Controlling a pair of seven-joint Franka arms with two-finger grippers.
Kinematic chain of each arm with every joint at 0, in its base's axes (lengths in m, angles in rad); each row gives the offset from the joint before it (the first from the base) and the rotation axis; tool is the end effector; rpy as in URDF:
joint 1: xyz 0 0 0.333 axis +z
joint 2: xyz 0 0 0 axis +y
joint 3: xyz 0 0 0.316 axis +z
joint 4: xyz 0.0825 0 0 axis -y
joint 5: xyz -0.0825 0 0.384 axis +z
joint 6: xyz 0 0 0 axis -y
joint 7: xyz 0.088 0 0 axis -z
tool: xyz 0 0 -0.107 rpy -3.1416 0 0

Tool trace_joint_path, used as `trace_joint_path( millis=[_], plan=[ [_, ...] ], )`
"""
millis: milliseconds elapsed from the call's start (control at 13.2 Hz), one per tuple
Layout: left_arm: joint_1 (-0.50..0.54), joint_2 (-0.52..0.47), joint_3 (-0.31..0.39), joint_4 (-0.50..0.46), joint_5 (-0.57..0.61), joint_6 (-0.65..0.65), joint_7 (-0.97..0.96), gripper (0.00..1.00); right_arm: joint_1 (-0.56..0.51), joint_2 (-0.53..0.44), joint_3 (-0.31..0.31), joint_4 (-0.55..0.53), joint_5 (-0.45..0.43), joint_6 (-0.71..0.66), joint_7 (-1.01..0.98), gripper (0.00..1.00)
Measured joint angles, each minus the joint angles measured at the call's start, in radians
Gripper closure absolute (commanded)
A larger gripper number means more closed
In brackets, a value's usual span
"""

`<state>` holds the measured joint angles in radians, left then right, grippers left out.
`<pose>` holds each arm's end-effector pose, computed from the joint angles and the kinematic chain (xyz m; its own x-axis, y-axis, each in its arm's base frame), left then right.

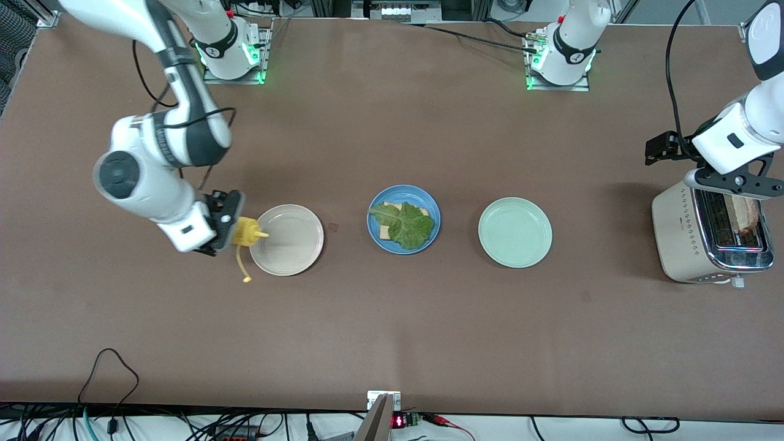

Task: Make sandwich in blue plate with both arms
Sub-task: 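Carry the yellow bottle over the blue plate and tilt it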

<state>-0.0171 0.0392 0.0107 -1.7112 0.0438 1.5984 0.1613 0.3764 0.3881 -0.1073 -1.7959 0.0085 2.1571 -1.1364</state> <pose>0.5582 0.0009 0.5391 0.9733 -0.1678 -0.1565 -0.1728 -0.9848 -0.0186 0.6180 0.1761 0.3327 0.1616 0.9860 -0.0408 0.9867 -0.1621 -0.0083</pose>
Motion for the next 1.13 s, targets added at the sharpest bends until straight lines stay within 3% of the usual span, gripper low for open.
trace_joint_path(
  millis=[303,530,832,1135],
  plan=[
    [0.000,0.007,0.000,0.000,0.000,0.009,0.000,0.00,0.163,0.111,-0.002,0.084,-0.126,0.002,0.078,1.00],
    [0.001,0.012,0.000,0.000,0.000,0.021,0.000,0.00,0.255,0.217,-0.021,0.186,-0.146,0.004,0.083,1.00],
    [0.003,0.016,0.000,0.000,0.000,0.027,0.000,0.00,0.374,0.337,-0.099,0.318,-0.149,-0.033,0.107,1.00],
    [0.014,0.024,0.001,0.000,0.000,0.029,0.000,0.00,0.462,0.400,-0.145,0.363,-0.149,-0.052,0.146,1.00]
  ],
)
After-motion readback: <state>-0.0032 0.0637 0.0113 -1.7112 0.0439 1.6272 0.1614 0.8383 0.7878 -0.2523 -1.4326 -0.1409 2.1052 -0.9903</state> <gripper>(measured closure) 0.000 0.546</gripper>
